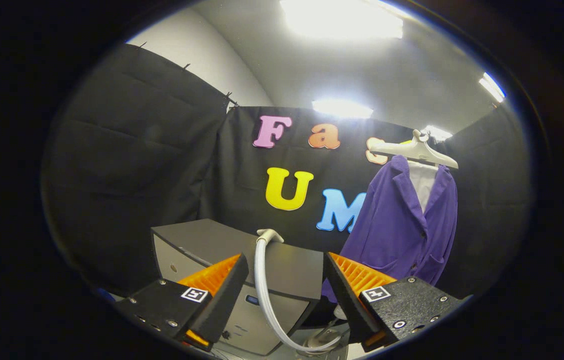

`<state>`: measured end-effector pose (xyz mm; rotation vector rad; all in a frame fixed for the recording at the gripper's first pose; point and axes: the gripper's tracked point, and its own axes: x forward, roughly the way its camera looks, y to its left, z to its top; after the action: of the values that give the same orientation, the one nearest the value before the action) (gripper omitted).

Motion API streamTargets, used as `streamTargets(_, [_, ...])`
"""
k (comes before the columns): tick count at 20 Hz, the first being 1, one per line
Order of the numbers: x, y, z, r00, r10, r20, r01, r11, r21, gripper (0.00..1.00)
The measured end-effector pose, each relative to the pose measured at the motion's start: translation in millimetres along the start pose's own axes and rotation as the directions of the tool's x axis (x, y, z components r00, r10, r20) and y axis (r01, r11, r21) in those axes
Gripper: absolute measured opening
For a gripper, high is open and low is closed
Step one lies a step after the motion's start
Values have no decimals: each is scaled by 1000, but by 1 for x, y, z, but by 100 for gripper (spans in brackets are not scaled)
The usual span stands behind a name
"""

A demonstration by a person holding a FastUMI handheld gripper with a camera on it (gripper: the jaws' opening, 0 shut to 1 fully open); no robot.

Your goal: Iron the clothes twice with a garment steamer, once on the left side and once on the right side.

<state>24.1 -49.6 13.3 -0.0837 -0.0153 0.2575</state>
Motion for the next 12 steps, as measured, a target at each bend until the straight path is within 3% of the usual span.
streamTargets(7, [-7, -2, 11, 998, 52, 21, -54, 995, 81, 95])
streamTargets(12, [14, 12, 14, 993, 117, -17, -116, 992, 49, 95])
